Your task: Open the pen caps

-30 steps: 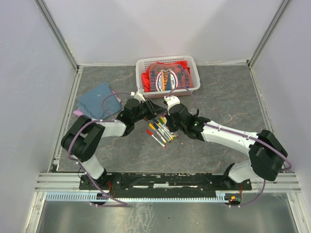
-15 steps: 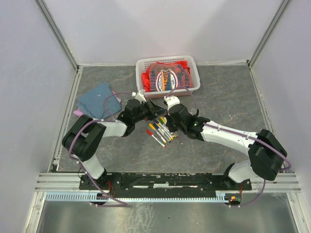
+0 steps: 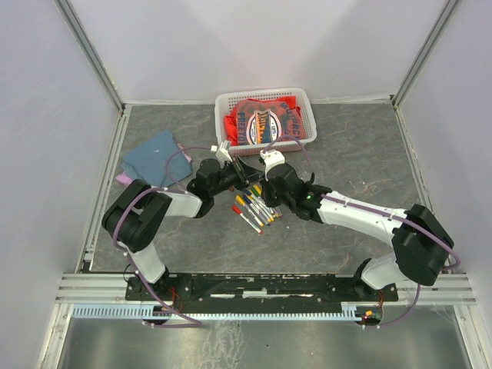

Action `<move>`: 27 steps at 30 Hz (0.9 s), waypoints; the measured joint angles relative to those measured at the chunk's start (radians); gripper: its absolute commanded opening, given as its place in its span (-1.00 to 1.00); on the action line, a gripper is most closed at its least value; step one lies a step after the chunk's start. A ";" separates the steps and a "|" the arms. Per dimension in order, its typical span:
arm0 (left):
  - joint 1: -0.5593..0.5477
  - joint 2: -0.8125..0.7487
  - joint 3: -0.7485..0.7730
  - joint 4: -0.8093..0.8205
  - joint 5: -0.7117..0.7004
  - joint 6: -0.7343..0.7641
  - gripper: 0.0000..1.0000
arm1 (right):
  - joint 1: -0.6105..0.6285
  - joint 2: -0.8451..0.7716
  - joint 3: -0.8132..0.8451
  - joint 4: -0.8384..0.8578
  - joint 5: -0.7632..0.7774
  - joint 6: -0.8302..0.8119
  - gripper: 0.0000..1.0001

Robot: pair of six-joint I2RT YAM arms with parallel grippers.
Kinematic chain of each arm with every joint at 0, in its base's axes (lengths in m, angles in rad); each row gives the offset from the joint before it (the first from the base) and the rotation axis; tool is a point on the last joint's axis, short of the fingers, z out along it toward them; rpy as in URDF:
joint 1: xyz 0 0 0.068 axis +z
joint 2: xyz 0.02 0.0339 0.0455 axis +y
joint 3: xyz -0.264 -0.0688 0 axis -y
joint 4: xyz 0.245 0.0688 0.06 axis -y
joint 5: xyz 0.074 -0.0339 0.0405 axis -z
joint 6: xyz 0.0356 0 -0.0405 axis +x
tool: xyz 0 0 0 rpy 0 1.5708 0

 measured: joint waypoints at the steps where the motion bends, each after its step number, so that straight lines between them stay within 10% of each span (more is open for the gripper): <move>1: 0.000 0.004 -0.002 0.010 0.007 -0.003 -0.94 | -0.001 0.002 0.000 0.000 0.000 0.001 -0.74; 4: 0.002 0.011 -0.005 0.024 0.012 -0.015 -0.94 | -0.006 0.006 0.000 -0.002 -0.002 0.006 -0.97; 27: -0.017 0.011 0.111 -0.199 -0.167 -0.025 -0.94 | -0.013 0.039 -0.027 0.096 0.117 -0.063 -0.98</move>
